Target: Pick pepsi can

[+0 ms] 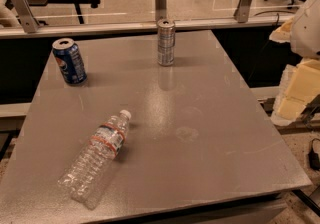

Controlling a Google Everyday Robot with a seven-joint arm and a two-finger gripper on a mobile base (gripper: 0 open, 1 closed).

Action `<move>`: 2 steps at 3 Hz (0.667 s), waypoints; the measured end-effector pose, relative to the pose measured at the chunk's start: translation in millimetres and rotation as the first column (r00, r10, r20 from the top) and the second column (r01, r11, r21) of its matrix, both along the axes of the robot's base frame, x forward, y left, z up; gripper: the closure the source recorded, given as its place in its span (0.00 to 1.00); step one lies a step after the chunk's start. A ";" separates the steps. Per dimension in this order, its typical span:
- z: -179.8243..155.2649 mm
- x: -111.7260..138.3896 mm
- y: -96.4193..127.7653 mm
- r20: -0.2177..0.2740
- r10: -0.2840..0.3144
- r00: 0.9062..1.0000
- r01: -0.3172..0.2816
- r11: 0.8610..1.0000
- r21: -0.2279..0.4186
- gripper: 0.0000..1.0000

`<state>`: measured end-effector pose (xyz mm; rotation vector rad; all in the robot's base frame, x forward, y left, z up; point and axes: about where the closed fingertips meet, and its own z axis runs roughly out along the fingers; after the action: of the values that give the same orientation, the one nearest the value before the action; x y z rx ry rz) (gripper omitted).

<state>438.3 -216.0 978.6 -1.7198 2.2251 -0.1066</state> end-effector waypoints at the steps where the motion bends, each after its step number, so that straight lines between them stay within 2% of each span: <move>1: 0.0 0.0 0.0 0.000 0.000 1.000 0.000 1.000 0.000 0.00; 2: 6.0 11.9 16.8 0.033 0.033 0.999 -0.034 0.999 0.026 0.00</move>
Offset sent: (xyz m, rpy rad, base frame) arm 0.0340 0.0469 0.0118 0.0771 -0.0715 0.0980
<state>450.3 -199.2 984.6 -1.7286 2.1637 -0.0958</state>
